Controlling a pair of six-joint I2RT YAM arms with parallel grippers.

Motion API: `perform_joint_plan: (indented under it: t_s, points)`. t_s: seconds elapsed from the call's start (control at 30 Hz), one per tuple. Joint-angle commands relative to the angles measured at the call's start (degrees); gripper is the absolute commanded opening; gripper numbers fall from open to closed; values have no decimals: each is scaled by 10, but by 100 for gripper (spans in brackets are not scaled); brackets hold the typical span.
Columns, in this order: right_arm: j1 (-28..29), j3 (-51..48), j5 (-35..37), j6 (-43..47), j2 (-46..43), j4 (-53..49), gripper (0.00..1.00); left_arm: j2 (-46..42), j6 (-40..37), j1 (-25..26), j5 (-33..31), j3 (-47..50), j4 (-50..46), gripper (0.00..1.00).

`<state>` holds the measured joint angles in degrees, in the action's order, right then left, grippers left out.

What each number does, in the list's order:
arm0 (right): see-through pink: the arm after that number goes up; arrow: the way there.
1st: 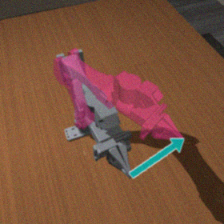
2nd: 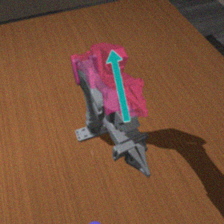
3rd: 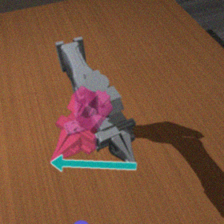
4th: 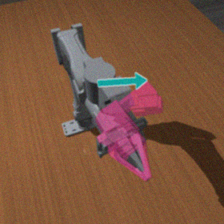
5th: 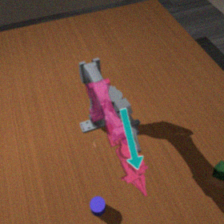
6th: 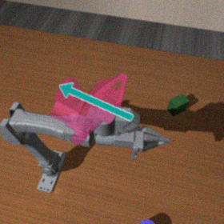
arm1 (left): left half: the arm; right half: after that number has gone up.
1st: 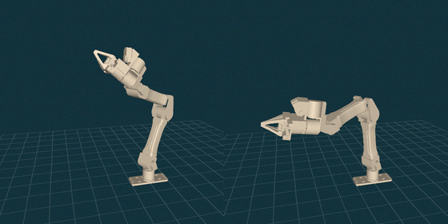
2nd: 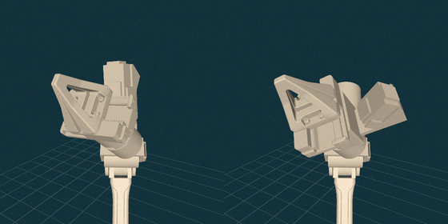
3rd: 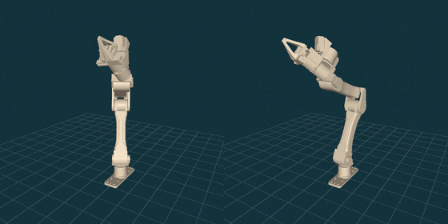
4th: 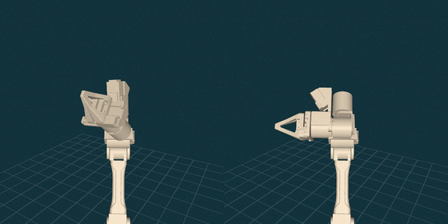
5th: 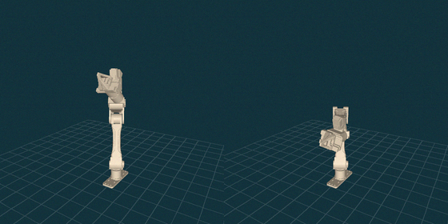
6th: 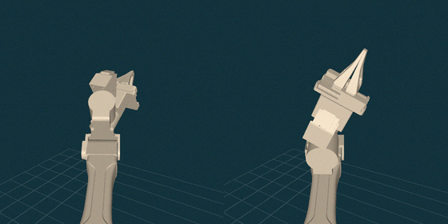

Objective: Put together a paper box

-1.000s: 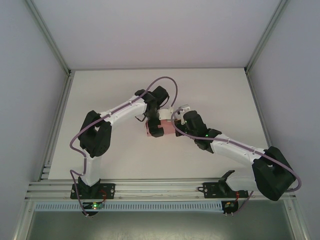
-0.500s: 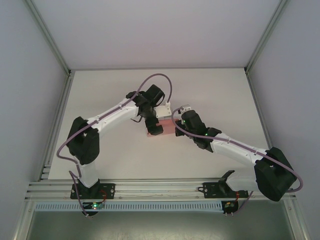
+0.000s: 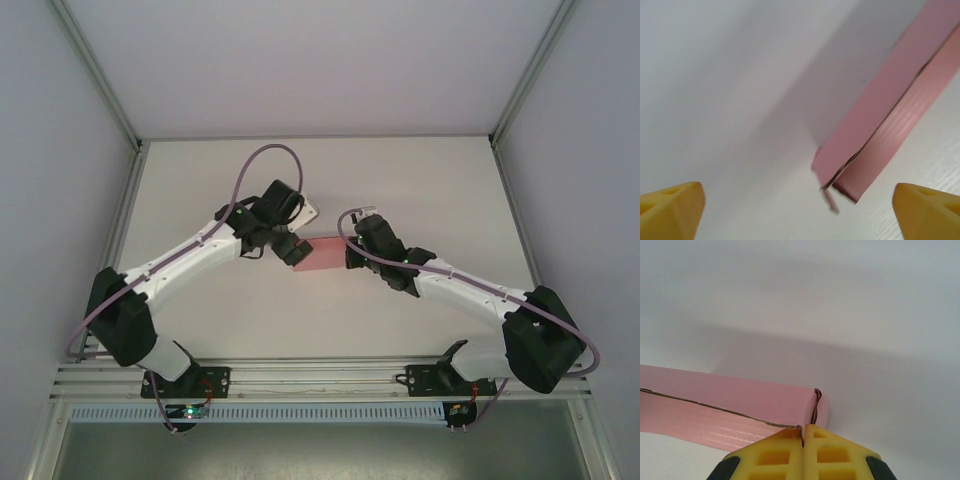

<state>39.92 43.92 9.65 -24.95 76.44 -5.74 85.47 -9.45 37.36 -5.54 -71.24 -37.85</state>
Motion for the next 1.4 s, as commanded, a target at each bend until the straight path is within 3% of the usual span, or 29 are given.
perform_joint_plan:
  t_s: [0.0,0.17,0.2,0.37,0.6,0.73,1.0,1.1,1.37]
  points:
    - [8,11,5,-19,18,-62,0,-54,127,-7,-68,39,41,88]
    - [10,18,2,-18,25,-66,0,-94,157,-7,-11,85,82,81]
    - [11,19,0,-17,26,-67,0,-93,158,-8,-3,88,87,74]
    - [12,21,-3,-15,28,-67,0,-63,168,-9,15,69,79,62]
    - [13,22,-6,-16,29,-68,0,-29,183,-9,8,53,63,52]
    - [15,22,-11,-16,29,-68,0,-21,190,-10,6,60,64,36]
    - [15,23,-2,-17,28,-73,0,-2,200,-11,9,65,67,34]
    - [15,23,-3,-16,29,-73,0,6,206,-11,-5,60,59,24]
    - [15,20,-3,-13,28,-75,0,7,215,-14,-1,75,70,19]
